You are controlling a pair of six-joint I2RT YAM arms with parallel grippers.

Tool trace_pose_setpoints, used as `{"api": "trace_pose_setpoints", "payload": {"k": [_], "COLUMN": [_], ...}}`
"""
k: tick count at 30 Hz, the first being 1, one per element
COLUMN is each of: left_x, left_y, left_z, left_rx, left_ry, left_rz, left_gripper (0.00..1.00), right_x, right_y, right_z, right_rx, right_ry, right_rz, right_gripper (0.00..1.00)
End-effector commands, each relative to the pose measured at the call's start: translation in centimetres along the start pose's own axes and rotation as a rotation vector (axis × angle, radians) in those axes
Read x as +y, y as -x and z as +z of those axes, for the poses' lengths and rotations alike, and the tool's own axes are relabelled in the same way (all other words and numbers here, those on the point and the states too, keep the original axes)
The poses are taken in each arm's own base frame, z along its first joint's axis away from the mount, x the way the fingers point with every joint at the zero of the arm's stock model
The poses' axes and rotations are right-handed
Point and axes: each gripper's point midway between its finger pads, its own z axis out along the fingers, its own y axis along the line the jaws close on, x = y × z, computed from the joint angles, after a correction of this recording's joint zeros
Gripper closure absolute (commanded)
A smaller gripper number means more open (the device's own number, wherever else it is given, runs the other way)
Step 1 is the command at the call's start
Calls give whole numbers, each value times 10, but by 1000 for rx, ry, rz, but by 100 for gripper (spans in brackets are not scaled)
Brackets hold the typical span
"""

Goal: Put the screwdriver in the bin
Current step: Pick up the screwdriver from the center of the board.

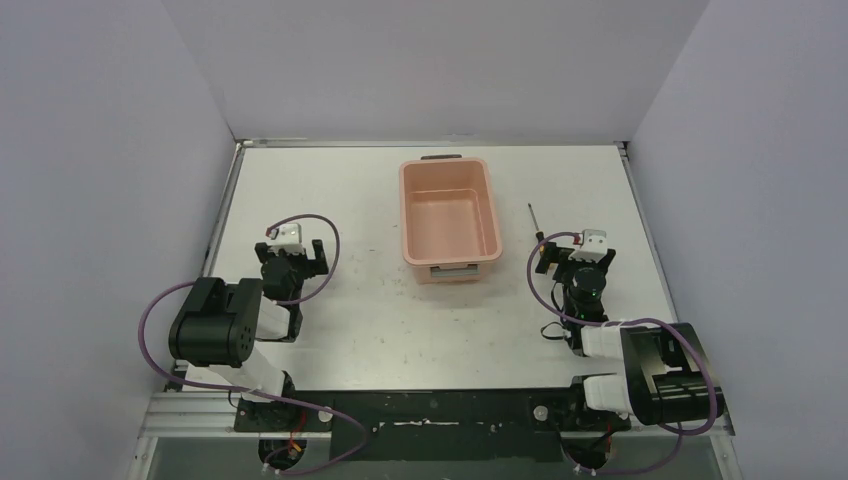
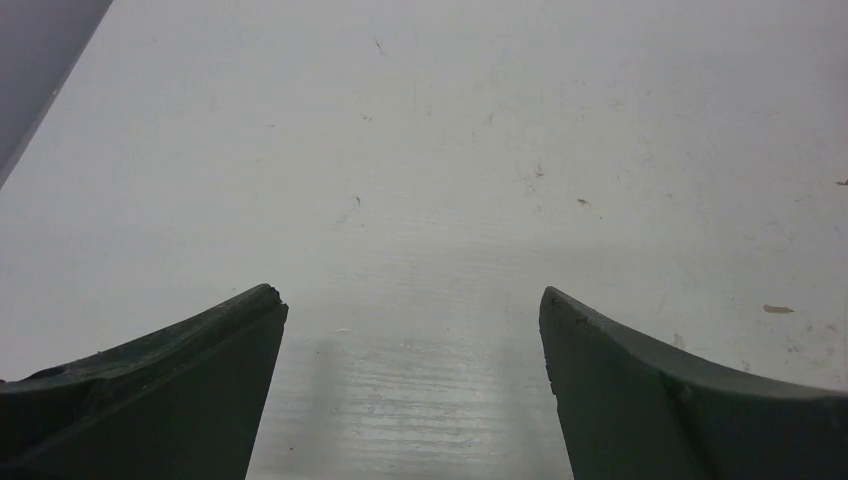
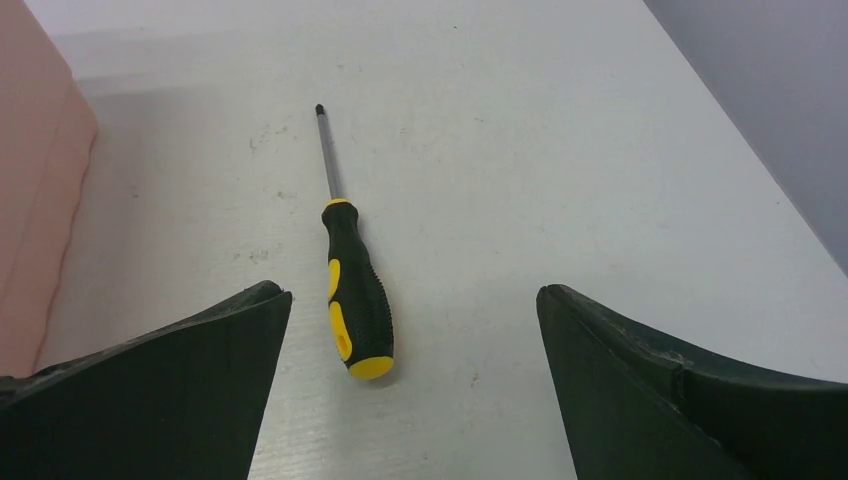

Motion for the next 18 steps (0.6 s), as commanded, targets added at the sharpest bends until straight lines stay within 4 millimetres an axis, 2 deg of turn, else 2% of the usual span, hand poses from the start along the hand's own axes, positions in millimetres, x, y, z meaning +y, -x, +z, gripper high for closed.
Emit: {"api": "trace_pose_setpoints", "payload": {"k": [1, 13, 18], "left_x": [-2, -2, -2], "left_y": [16, 17, 16], "left_z": [5, 5, 5], "left_rx": [-52, -53, -52], "left_ry": [-9, -9, -8], "left_rz": [3, 3, 3], "left_gripper": [3, 3, 3], "right_x": [7, 6, 9], "right_y": [21, 23, 30], "right_z": [7, 7, 2], "right_rx": [-62, -65, -86], "right_ry": [24, 22, 40], "right_rz": [9, 8, -1], "right_gripper": [0, 0, 0]}}
